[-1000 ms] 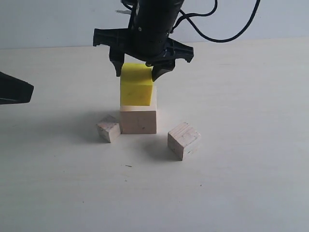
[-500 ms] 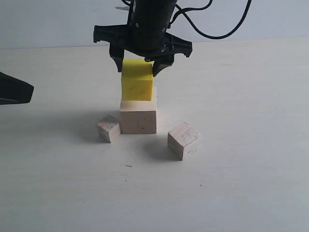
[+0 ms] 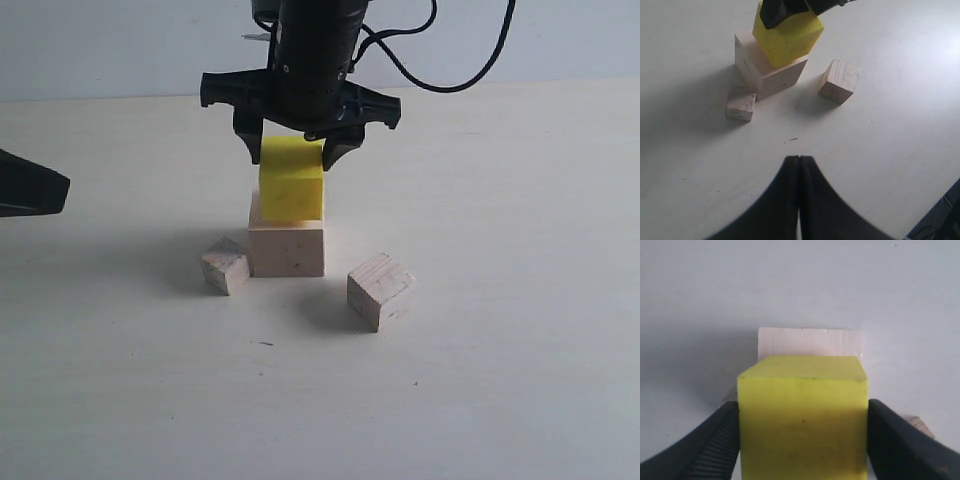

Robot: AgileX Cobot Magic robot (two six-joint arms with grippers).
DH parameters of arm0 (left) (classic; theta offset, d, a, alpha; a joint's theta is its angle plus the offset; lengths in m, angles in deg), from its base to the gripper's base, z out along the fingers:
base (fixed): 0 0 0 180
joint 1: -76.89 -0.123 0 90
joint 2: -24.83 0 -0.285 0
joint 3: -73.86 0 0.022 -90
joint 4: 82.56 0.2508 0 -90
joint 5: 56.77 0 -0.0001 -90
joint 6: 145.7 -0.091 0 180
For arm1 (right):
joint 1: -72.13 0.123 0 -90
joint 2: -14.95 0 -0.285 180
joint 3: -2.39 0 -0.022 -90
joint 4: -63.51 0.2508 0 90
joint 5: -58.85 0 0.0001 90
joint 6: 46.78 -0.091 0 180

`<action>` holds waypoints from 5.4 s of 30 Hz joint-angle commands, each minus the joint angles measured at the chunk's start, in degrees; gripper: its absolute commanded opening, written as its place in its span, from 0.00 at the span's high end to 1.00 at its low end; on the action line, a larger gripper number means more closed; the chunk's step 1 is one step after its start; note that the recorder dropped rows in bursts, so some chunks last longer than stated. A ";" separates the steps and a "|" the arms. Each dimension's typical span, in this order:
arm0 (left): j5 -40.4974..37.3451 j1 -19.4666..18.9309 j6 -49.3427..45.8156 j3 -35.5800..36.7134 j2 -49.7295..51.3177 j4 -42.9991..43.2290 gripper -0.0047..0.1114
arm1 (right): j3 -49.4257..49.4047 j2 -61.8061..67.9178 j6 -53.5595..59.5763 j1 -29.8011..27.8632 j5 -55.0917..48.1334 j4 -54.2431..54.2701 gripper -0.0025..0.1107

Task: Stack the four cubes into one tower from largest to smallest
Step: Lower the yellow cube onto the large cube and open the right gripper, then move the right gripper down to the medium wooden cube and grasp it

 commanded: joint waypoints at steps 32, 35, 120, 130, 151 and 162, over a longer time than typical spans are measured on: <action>0.11 0.15 0.42 0.22 -0.33 0.03 0.96 | 0.46 1.05 -0.09 -0.03 2.78 -0.02 0.80; 0.11 0.15 0.42 0.22 -0.33 0.03 0.96 | 0.46 1.05 -0.09 -0.03 2.78 -0.02 0.67; -2.09 0.15 0.54 0.22 -0.33 0.34 0.96 | -48.27 -22.25 39.75 -0.03 27.28 0.09 0.34; -3.30 0.15 0.54 0.22 -0.33 0.34 0.96 | -48.27 -18.66 37.55 -0.13 31.80 -2.23 0.34; -4.70 0.15 0.54 0.22 -0.33 0.56 0.96 | -48.27 -18.17 27.71 -0.13 32.67 -11.61 0.34; -5.15 0.15 0.54 0.22 -0.33 0.56 0.96 | -48.27 -18.17 27.50 -0.13 33.97 -12.03 0.34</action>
